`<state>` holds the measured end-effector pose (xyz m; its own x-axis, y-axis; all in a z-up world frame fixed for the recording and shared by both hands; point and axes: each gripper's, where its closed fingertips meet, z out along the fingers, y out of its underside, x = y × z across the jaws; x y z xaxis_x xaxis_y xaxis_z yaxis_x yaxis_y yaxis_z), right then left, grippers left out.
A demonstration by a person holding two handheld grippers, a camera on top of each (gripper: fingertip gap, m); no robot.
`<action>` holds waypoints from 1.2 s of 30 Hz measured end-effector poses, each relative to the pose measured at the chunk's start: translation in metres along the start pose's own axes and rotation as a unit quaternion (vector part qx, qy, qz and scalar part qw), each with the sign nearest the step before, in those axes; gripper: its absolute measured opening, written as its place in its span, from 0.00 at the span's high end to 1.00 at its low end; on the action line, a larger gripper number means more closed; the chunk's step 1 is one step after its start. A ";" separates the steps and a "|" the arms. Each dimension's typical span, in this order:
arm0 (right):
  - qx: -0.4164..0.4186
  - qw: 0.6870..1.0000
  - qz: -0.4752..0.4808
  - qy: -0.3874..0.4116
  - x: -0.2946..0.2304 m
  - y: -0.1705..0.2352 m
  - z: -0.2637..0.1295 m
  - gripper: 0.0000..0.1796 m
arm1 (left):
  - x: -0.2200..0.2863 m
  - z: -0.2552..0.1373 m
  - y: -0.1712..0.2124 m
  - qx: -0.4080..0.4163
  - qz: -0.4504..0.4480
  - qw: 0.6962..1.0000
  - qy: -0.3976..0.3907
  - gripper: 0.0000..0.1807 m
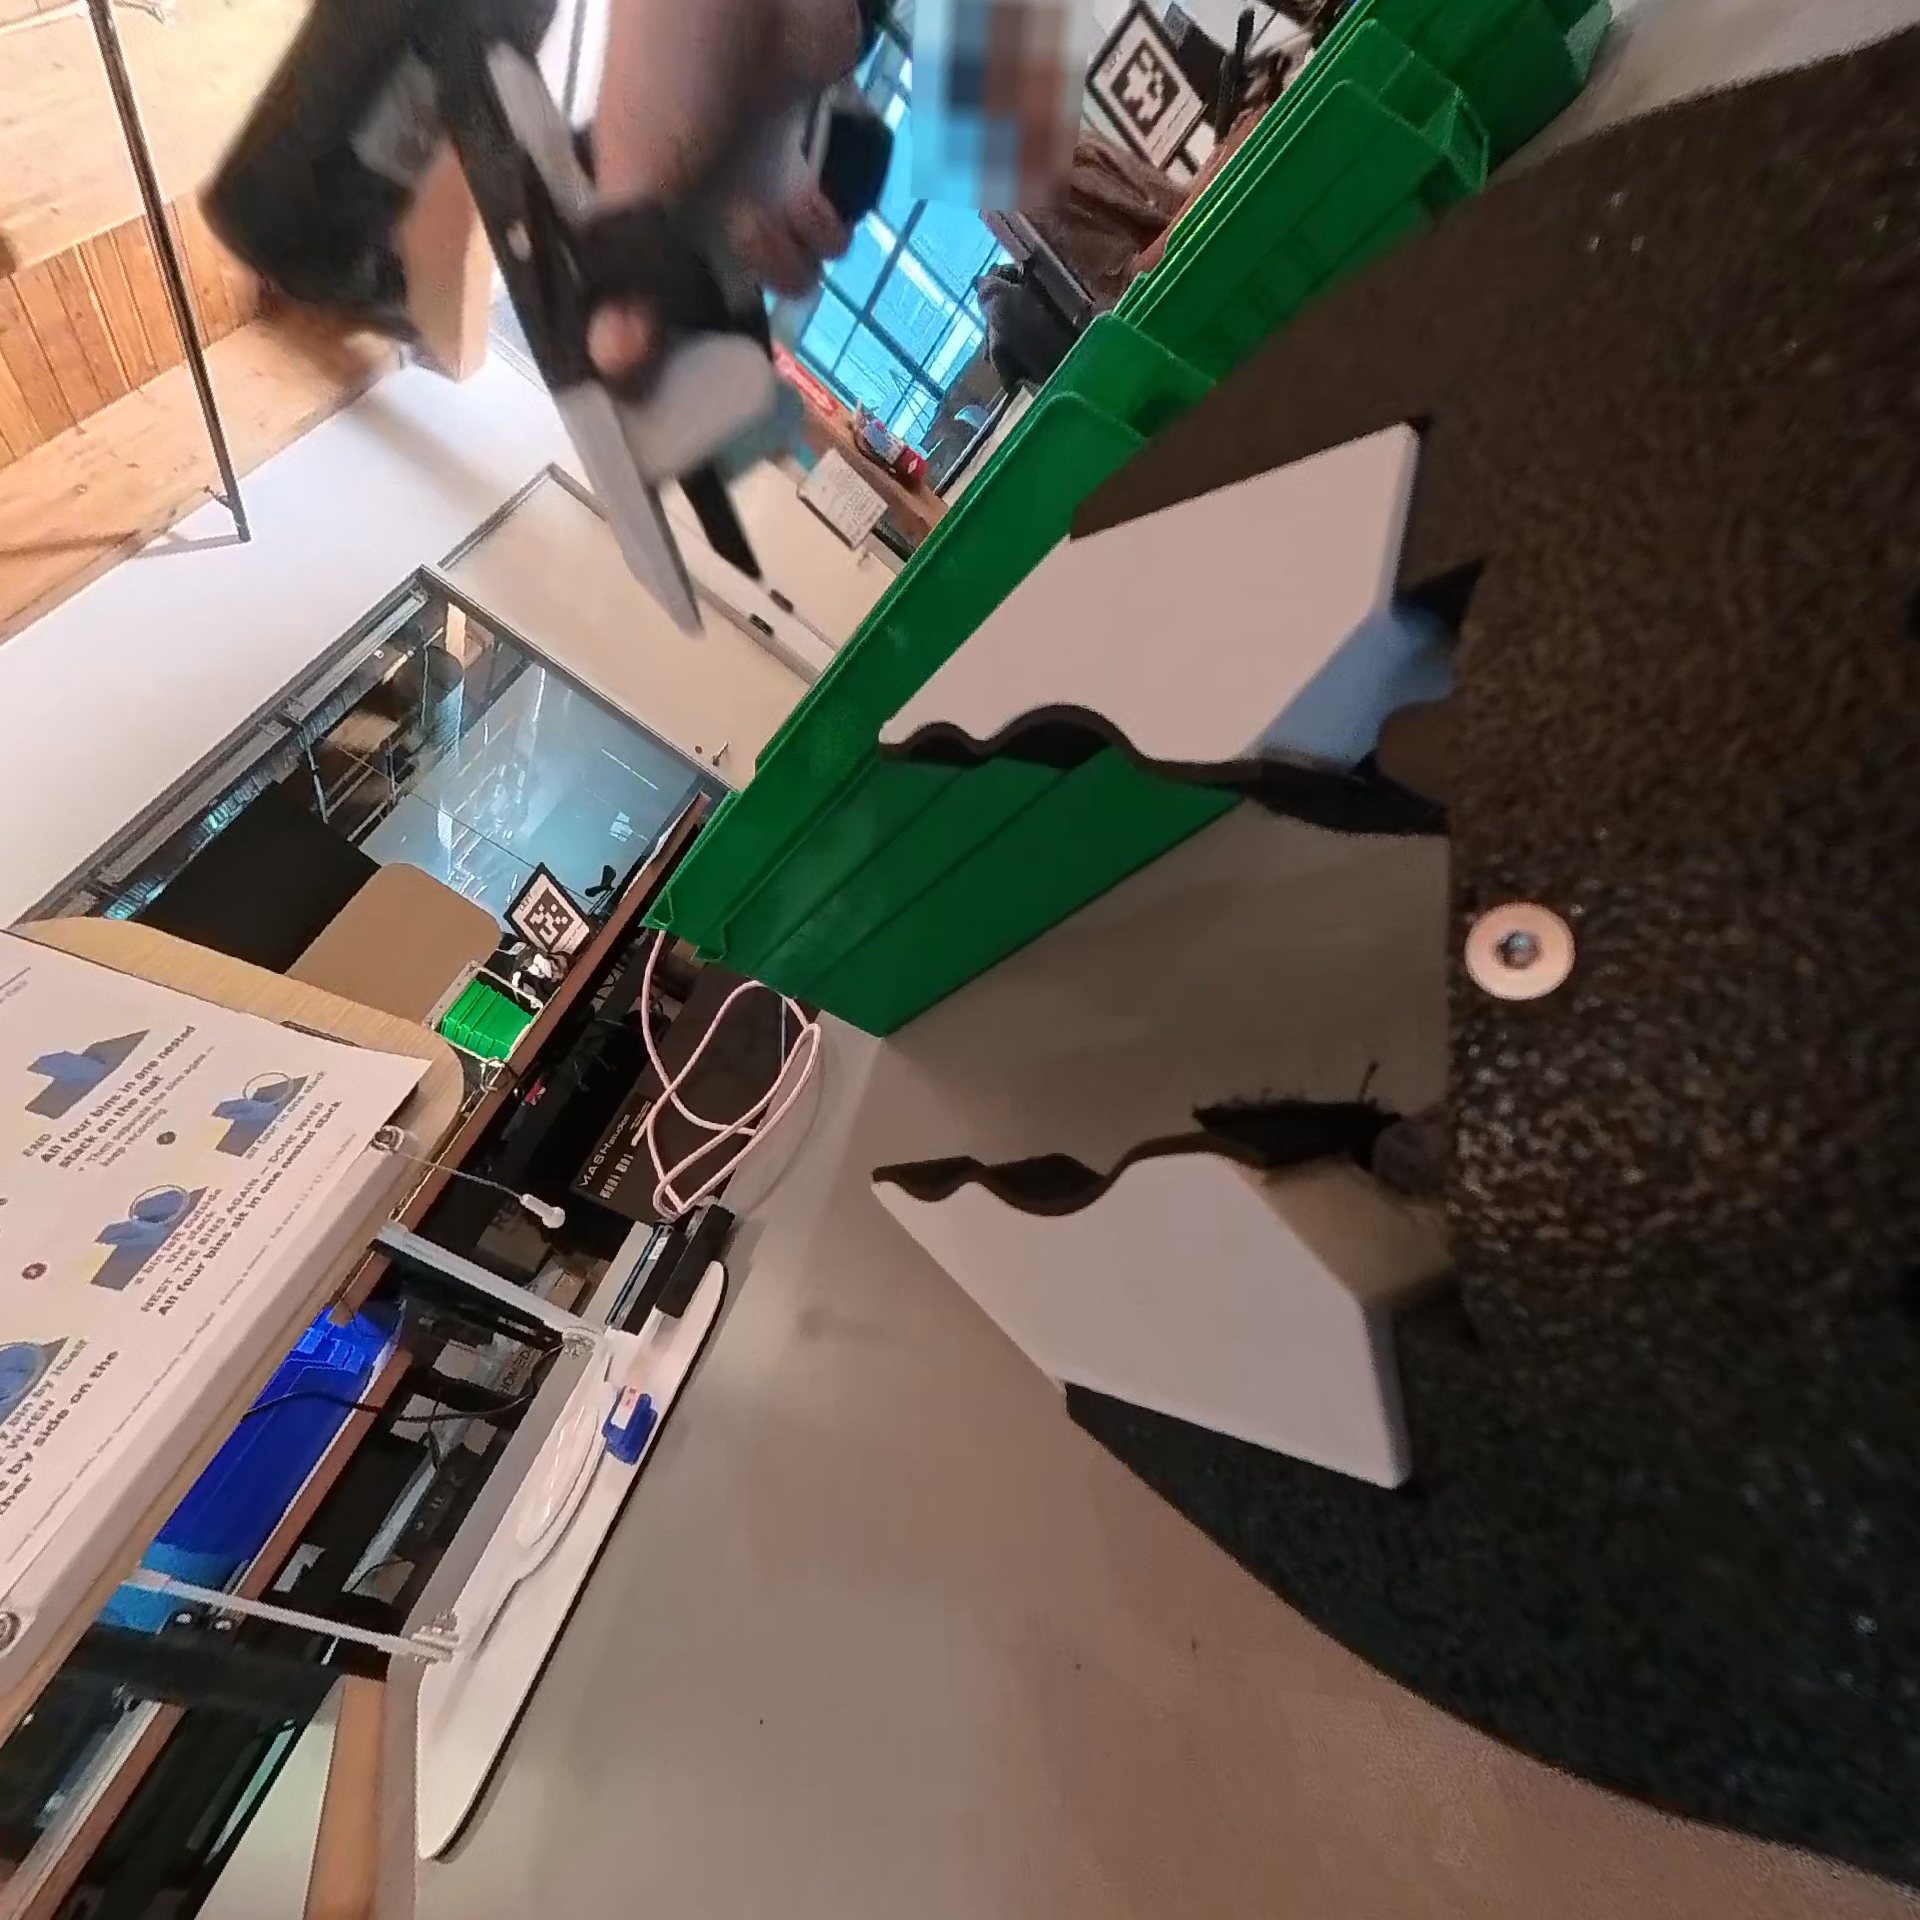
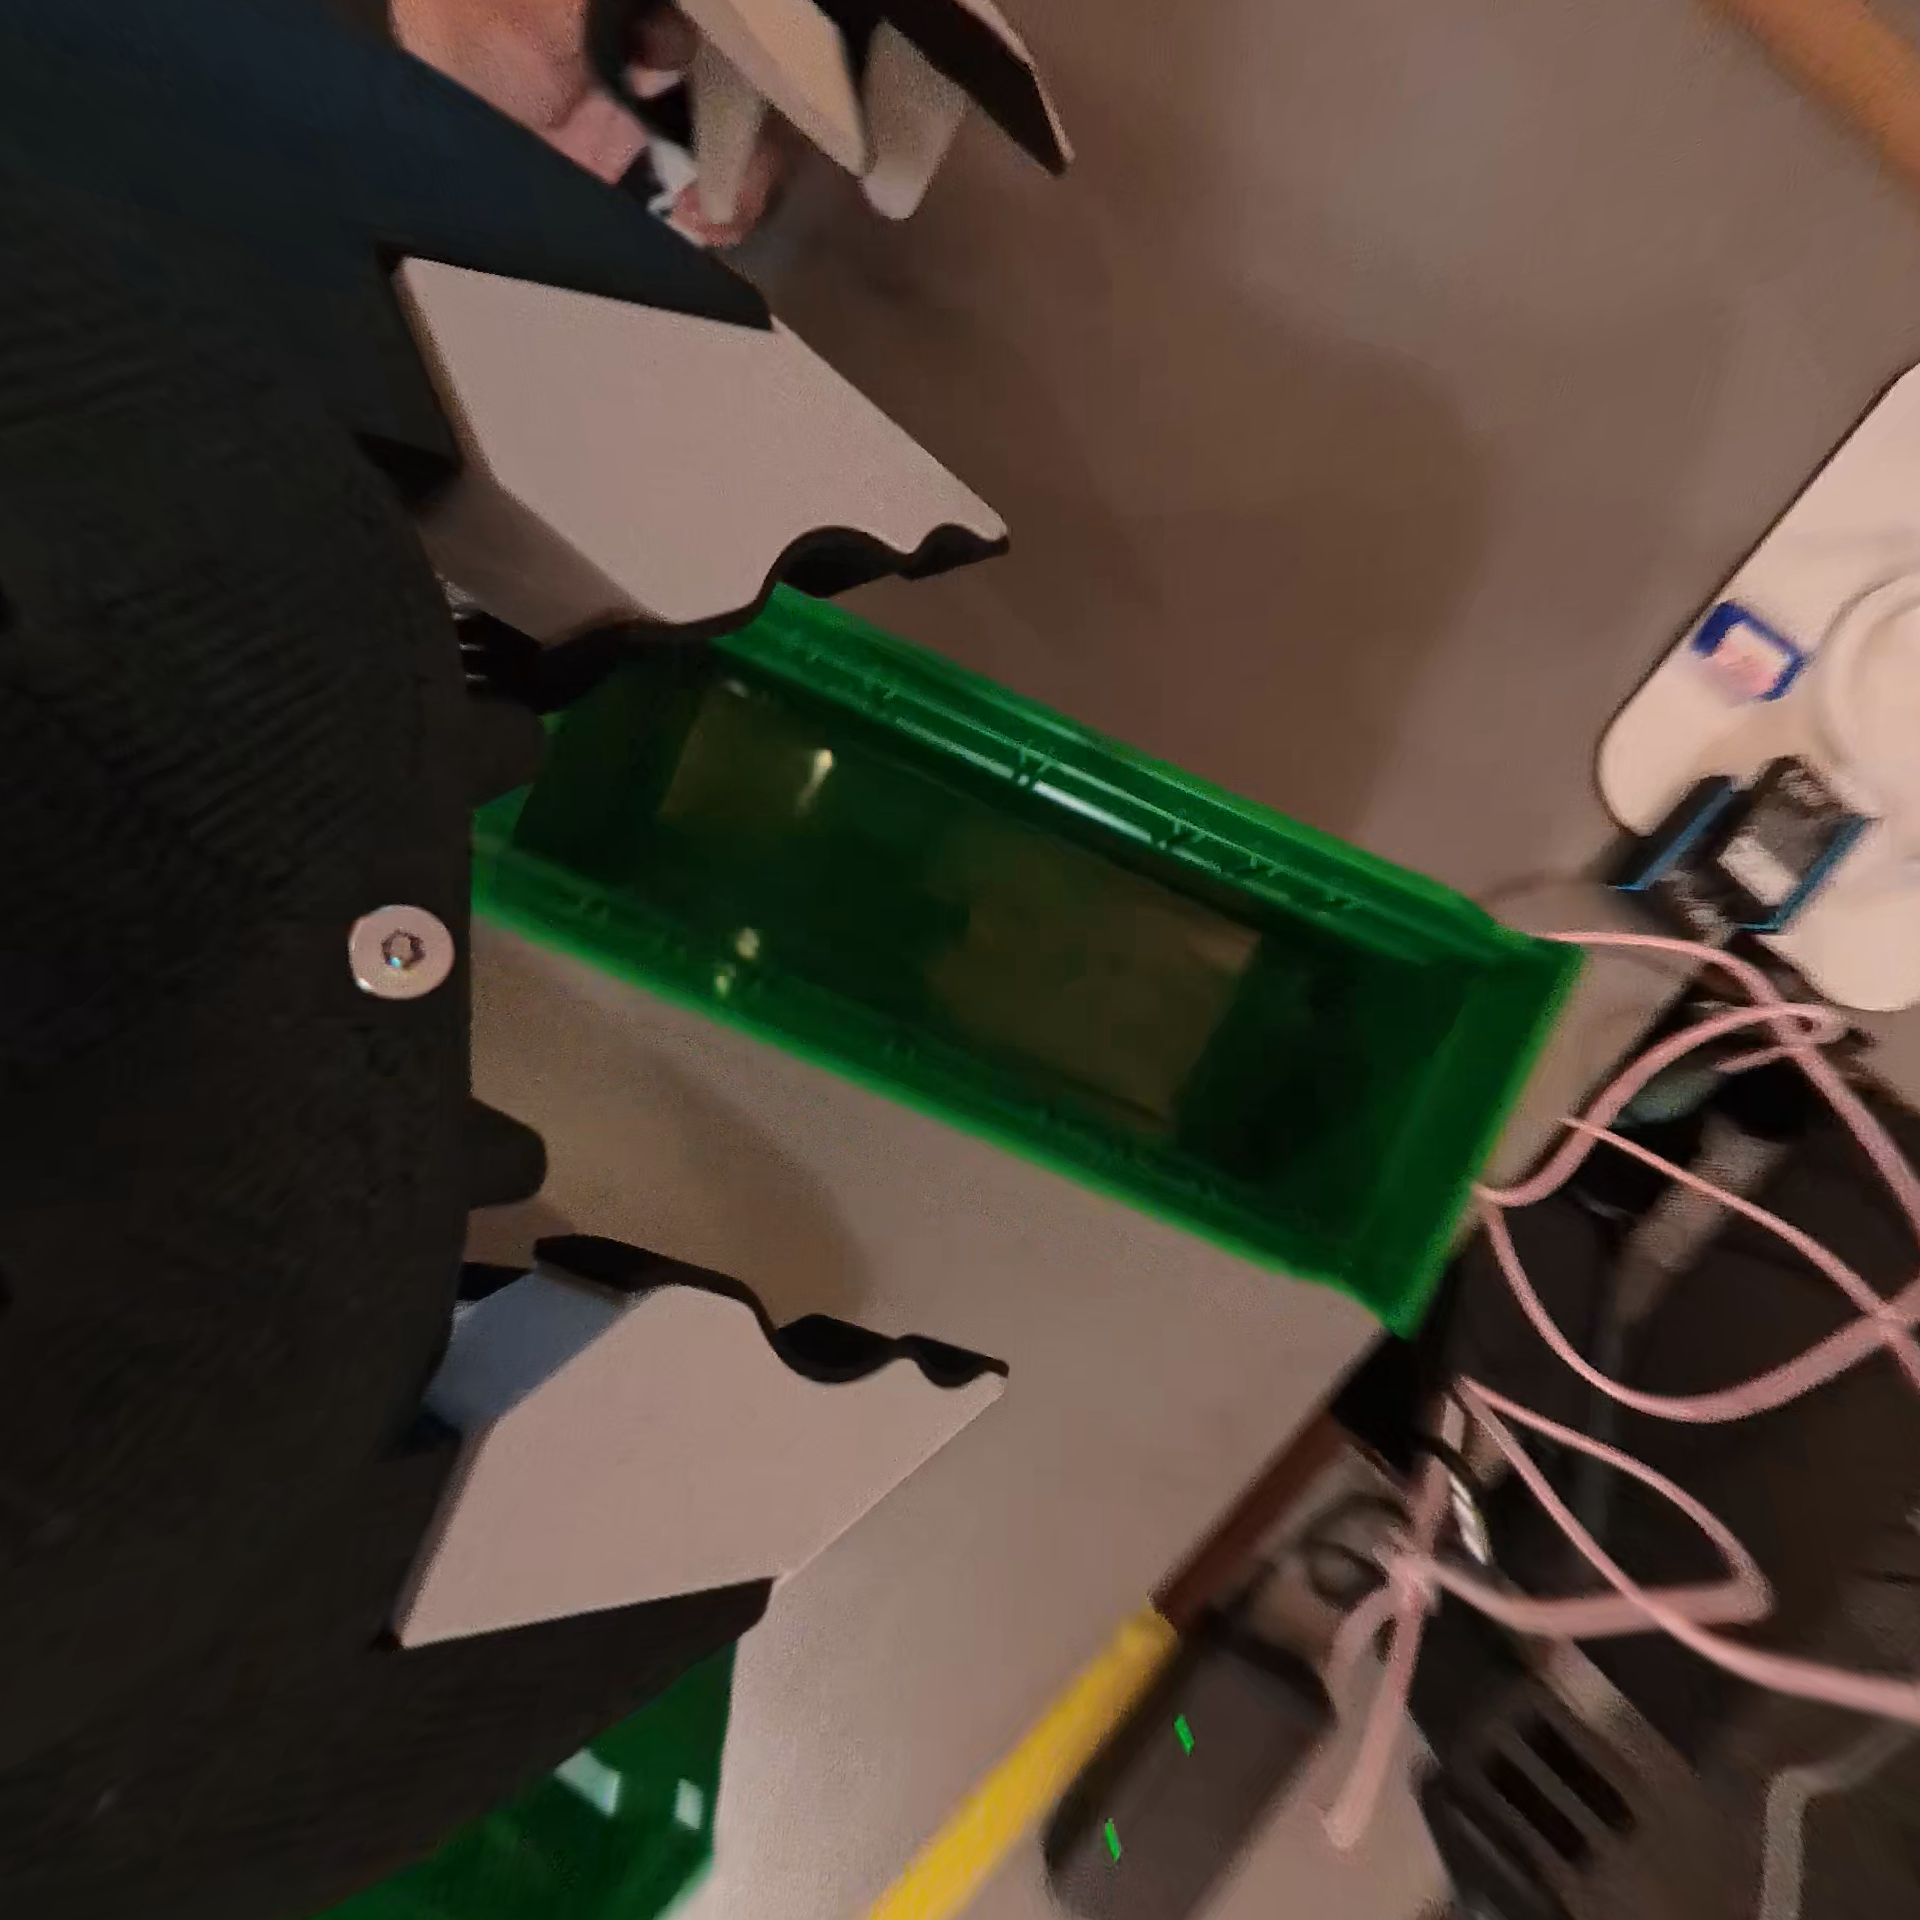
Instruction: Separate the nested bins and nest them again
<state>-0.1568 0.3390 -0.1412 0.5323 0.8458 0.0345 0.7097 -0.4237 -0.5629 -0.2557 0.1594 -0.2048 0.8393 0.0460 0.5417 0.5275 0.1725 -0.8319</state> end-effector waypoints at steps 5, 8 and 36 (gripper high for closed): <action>0.006 0.991 -0.056 0.123 0.095 0.022 -0.078 0.21 | -0.001 0.001 0.001 -0.003 -0.002 1.000 -0.002 0.59; -0.014 0.988 -0.010 0.154 0.153 0.068 -0.094 0.20 | -0.001 0.001 0.001 -0.003 0.002 1.000 -0.004 0.59; -0.174 0.949 0.235 0.117 0.212 0.202 -0.058 0.43 | -0.001 0.001 0.001 -0.002 -0.003 1.000 0.000 0.58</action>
<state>0.1264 0.4136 -0.1996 0.8868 0.4591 0.0529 0.4564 -0.8520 -0.2566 -0.2560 0.1603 -0.2056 0.8358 0.0457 0.5472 0.5334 0.1693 -0.8288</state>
